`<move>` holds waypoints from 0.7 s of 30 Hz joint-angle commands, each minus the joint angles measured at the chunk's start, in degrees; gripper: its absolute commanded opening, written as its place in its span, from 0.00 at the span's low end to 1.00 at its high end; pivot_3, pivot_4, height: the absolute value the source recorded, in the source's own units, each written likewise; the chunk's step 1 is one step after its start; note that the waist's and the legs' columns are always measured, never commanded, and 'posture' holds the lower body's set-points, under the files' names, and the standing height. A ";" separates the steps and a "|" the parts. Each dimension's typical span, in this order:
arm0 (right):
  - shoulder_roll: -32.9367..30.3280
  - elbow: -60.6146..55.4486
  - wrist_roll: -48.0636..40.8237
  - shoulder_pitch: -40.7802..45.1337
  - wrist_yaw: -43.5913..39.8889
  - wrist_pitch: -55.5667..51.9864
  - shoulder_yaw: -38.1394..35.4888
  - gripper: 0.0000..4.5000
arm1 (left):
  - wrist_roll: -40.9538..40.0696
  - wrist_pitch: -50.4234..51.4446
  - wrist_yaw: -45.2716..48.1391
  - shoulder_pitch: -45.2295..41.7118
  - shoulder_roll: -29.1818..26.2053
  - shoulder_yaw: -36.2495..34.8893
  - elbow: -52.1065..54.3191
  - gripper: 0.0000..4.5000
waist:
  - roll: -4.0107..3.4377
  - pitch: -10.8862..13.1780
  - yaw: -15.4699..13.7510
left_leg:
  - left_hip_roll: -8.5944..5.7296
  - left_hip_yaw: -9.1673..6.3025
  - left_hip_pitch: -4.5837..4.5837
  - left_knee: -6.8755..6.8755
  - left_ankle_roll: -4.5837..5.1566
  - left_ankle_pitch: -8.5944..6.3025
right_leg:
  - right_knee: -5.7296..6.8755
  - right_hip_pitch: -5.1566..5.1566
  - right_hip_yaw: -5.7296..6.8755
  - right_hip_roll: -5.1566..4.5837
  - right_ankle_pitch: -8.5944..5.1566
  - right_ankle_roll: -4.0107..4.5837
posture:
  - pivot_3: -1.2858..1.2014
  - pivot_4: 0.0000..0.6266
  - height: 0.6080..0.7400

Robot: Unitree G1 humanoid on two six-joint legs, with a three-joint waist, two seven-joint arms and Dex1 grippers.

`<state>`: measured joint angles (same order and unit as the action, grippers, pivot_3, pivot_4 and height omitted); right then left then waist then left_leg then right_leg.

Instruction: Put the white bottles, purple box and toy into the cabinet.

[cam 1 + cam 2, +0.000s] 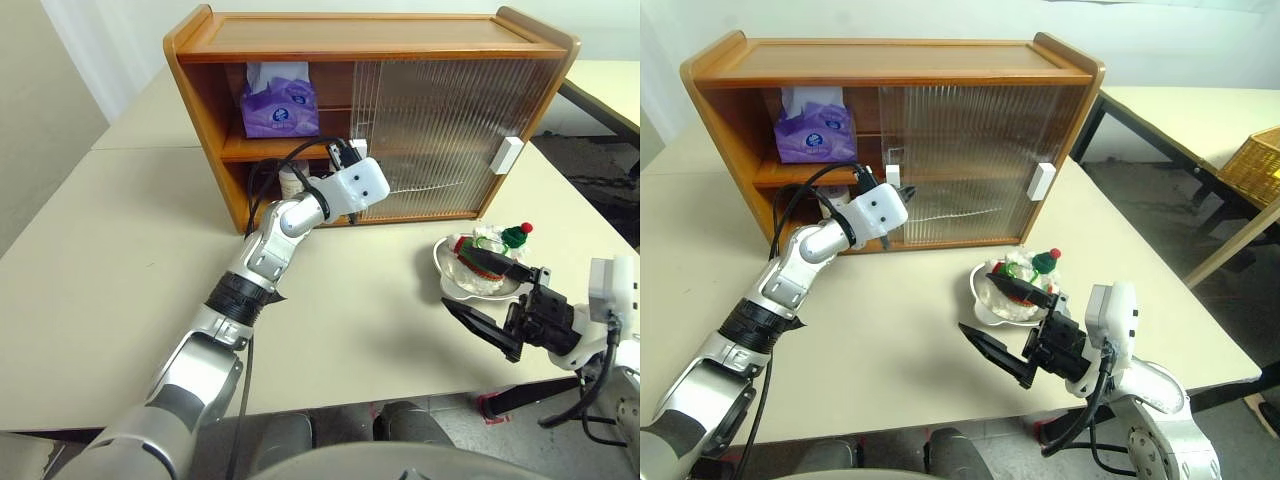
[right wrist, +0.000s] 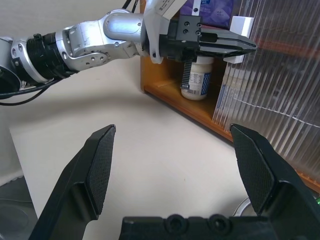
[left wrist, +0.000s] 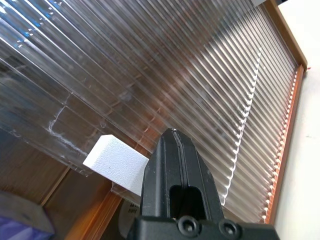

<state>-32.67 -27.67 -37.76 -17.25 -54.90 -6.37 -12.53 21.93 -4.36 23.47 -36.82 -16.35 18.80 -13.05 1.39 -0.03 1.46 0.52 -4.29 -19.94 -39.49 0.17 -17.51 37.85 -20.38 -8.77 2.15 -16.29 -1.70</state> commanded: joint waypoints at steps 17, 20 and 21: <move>-0.54 0.97 0.30 0.72 -0.78 0.12 -0.13 1.00 | -2.67 10.58 -1.21 3.38 -4.05 -5.82 6.77 0.01 | -0.03 0.00 0.08 | 0.04 -0.01 0.08 0.00 -0.04 0.11 | 0.10 -0.01 0.00 0.03 0.05 0.00 | 0.52 0.00 1.00; -0.53 1.02 0.27 0.66 -0.86 0.17 -0.15 1.00 | -2.75 12.14 -1.13 4.57 -4.54 -6.22 8.59 0.01 | -0.03 0.00 0.08 | 0.04 -0.01 0.11 0.00 -0.05 0.13 | 0.17 -0.02 0.00 0.04 0.04 -0.03 | 0.52 0.00 1.00; -0.53 1.02 0.25 0.64 -0.87 0.16 -0.17 1.00 | -2.74 12.61 -1.09 4.92 -4.71 -6.39 9.14 0.01 | -0.03 0.00 0.08 | 0.04 -0.01 0.11 0.00 -0.06 0.15 | 0.20 -0.02 0.00 0.04 0.04 -0.04 | 0.52 0.00 1.00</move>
<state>-32.78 -26.71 -37.76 -16.77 -55.55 -6.37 -12.54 19.26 5.96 23.35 -32.75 -19.85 15.22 -4.15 1.35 -0.03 1.54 0.56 -4.31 -19.83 -39.48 0.10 -17.36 38.06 -20.40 -8.76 2.19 -16.25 -1.74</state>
